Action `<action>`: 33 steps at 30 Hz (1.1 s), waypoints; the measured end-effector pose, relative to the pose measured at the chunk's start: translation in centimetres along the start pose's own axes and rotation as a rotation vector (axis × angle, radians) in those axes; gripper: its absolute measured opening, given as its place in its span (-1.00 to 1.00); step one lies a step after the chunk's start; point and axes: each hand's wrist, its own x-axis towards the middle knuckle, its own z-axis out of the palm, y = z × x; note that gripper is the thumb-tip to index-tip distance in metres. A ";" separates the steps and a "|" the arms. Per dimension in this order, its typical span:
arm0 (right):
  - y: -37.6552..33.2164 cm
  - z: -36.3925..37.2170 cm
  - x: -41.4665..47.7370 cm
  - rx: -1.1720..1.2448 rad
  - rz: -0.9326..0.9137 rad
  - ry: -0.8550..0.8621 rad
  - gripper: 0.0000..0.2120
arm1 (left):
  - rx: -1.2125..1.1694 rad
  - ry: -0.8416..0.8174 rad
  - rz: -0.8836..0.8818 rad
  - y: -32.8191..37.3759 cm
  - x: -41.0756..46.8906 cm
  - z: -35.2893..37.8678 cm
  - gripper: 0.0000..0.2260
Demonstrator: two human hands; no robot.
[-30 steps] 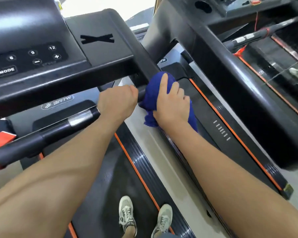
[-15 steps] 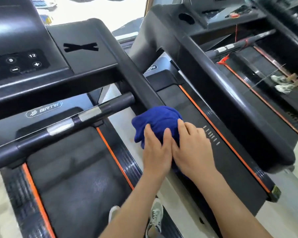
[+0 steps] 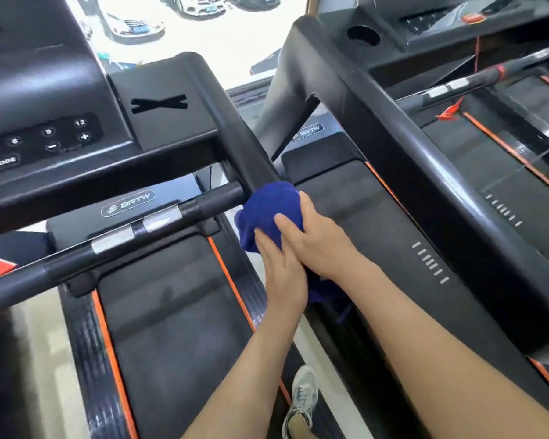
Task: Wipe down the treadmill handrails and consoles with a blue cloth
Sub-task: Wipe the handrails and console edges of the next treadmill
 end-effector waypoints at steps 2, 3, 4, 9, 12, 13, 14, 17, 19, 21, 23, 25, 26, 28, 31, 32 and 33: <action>2.8 -0.8 -3.1 0.141 0.067 -0.073 -0.55 | 0.121 -0.073 0.039 0.2 -3.1 -0.4 -0.34; 4.0 -1.3 -4.7 0.178 0.081 -0.111 -0.60 | 0.231 -0.093 0.103 0.1 -4.4 -0.7 -0.31; 5.2 -1.8 -6.1 0.183 0.097 -0.167 -0.64 | 0.362 -0.132 0.147 0.2 -5.6 -1.2 -0.28; 6.5 -3.0 -8.9 0.020 0.145 -0.238 -0.63 | 0.657 -0.022 0.442 0.6 -8.4 -3.5 -0.40; 4.4 -1.2 -8.2 -0.168 0.117 0.093 -0.78 | 0.639 0.067 0.612 0.5 -4.7 -2.7 -0.52; 3.6 -0.7 -8.0 -0.199 0.100 0.158 -0.80 | 0.692 0.042 0.653 0.4 -3.4 -2.3 -0.54; 3.2 -0.3 -7.7 -0.188 0.094 0.185 -0.78 | 0.745 0.021 0.702 0.2 -2.3 -2.0 -0.56; 3.1 0.0 -6.4 0.030 0.096 0.154 -0.68 | 0.726 -0.025 0.817 -0.4 -0.4 -1.7 -0.60; 3.5 0.0 -4.6 0.201 0.131 0.079 -0.59 | 0.674 -0.039 0.897 0.2 1.3 -2.1 -0.60; 3.6 0.1 -2.2 0.320 0.124 -0.006 -0.42 | 0.666 -0.069 0.978 1.3 4.0 -2.7 -0.62; 3.0 0.1 0.5 0.382 0.083 -0.056 -0.35 | 0.713 -0.102 1.021 2.7 7.0 -3.7 -0.64; 2.1 -0.1 2.5 0.416 0.058 -0.079 -0.37 | 0.772 -0.115 1.004 4.1 9.6 -4.7 -0.64; 1.8 -0.2 3.0 0.431 0.048 -0.087 -0.39 | 0.801 -0.112 0.974 4.7 10.3 -4.9 -0.63; 1.8 -0.4 2.9 0.439 0.030 -0.115 -0.44 | 0.834 -0.097 0.908 5.5 10.5 -4.8 -0.62; 4.1 -0.7 -0.6 0.387 0.002 -0.194 -0.49 | 0.818 -0.059 0.829 5.2 7.1 -3.3 -0.62; 5.5 -0.7 -2.2 0.393 -0.008 -0.223 -0.47 | 0.805 -0.058 0.830 4.5 5.2 -2.7 -0.63; 7.2 -0.8 -4.0 0.427 -0.014 -0.255 -0.46 | 0.786 -0.058 0.837 3.6 3.1 -2.0 -0.64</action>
